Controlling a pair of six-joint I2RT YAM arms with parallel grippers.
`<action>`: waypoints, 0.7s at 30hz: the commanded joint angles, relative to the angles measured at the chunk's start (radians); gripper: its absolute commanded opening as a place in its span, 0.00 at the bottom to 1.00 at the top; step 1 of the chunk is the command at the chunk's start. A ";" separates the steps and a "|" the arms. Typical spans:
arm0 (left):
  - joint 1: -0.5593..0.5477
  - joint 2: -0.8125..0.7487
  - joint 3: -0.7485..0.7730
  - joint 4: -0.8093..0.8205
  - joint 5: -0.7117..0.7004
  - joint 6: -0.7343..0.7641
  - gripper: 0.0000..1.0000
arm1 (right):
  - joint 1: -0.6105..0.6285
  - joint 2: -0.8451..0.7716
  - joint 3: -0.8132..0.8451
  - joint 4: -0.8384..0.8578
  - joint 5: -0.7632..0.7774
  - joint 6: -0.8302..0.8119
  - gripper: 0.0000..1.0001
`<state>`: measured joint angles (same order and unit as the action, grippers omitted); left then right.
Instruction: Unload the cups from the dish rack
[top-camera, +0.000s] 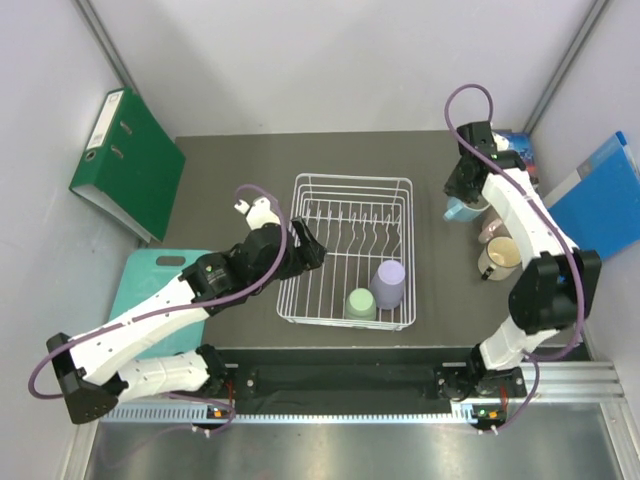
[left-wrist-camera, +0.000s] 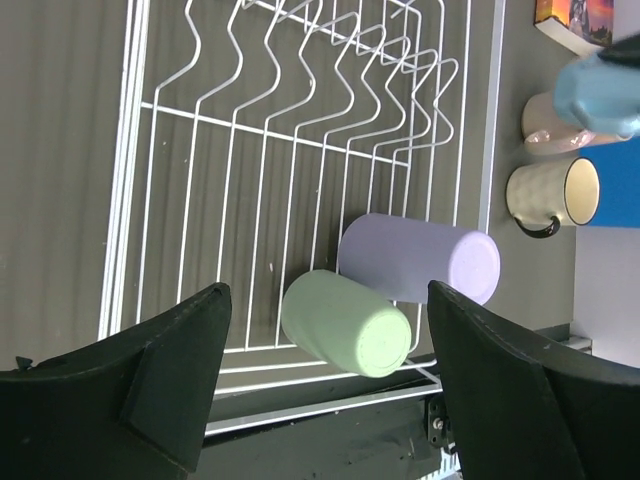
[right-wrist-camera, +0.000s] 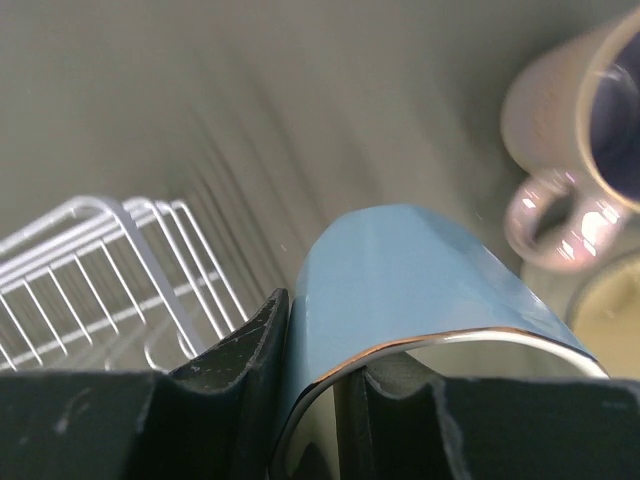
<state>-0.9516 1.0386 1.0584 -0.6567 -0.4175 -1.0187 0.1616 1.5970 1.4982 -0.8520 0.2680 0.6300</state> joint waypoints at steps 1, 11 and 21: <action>0.002 -0.031 -0.017 -0.024 -0.020 -0.001 0.83 | -0.020 0.122 0.163 0.099 -0.058 -0.021 0.00; 0.002 -0.005 -0.026 -0.050 -0.014 0.006 0.83 | -0.053 0.345 0.342 0.071 -0.027 -0.020 0.00; 0.001 0.012 -0.024 -0.075 -0.038 -0.004 0.83 | -0.114 0.468 0.467 0.001 -0.010 -0.023 0.00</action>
<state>-0.9516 1.0447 1.0340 -0.7219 -0.4252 -1.0191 0.0673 2.0682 1.8870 -0.8387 0.2237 0.6125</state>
